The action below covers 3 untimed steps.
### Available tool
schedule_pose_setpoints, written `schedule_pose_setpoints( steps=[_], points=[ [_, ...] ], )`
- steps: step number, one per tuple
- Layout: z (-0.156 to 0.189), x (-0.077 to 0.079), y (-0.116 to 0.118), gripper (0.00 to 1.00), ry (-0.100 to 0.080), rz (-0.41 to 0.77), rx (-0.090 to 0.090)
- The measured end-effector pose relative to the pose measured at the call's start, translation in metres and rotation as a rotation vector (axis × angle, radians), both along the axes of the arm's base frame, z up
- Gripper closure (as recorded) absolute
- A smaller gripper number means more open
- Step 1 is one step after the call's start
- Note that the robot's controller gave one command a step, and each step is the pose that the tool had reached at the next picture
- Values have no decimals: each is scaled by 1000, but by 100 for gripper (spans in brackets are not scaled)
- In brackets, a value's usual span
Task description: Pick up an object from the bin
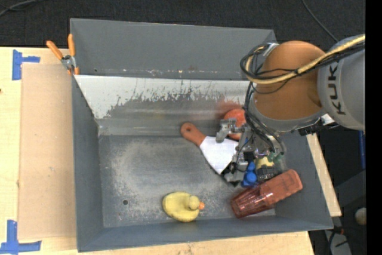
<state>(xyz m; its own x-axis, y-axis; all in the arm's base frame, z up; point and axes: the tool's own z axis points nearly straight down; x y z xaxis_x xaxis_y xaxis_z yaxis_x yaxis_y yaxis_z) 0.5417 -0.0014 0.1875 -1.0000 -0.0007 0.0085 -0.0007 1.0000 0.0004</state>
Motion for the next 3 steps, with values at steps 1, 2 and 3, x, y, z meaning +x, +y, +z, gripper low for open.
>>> schedule_pose_setpoints(
  steps=[1,2,3],
  points=[
    [3,2,0,0,-7,0,0],
    [-76,24,-69,0,-11,-17,-1],
    [-81,-11,0,0,-10,-16,2]
  ],
)
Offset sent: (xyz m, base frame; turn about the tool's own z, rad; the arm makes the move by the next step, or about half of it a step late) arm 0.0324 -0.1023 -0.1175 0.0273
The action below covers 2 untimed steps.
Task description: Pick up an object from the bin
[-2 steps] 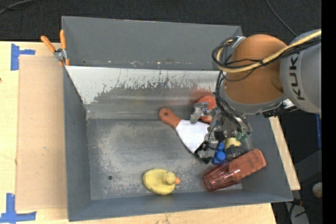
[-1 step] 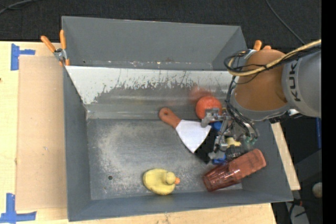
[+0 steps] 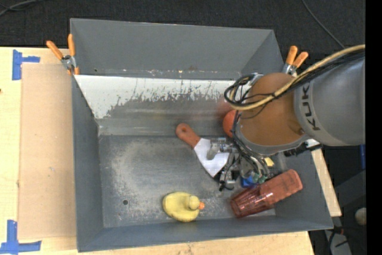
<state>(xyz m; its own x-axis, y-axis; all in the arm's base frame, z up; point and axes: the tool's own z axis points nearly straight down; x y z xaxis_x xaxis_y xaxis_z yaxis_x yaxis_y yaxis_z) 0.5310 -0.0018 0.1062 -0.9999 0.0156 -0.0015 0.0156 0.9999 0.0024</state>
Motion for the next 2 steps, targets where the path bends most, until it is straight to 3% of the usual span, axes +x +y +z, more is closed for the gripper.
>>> schedule_pose_setpoints(
  steps=[1,2],
  points=[
    [-4,37,-60,0,1,-36,-2],
    [-22,47,-4,0,5,-398,0]
  ],
)
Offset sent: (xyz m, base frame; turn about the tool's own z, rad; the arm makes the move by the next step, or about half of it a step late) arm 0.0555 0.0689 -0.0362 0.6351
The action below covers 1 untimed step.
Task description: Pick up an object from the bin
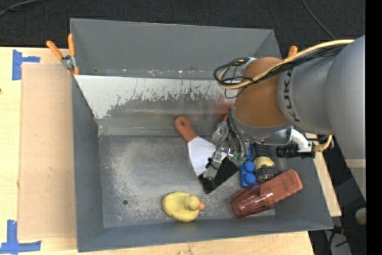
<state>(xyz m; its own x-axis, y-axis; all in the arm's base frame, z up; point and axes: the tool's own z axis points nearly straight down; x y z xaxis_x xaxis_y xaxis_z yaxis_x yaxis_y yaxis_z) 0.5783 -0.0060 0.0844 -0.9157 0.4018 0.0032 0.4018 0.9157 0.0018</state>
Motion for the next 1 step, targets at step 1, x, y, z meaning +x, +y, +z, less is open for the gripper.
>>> schedule_pose_setpoints(
  steps=[1],
  points=[
    [-12,44,-114,100,-13,344,11]
  ],
)
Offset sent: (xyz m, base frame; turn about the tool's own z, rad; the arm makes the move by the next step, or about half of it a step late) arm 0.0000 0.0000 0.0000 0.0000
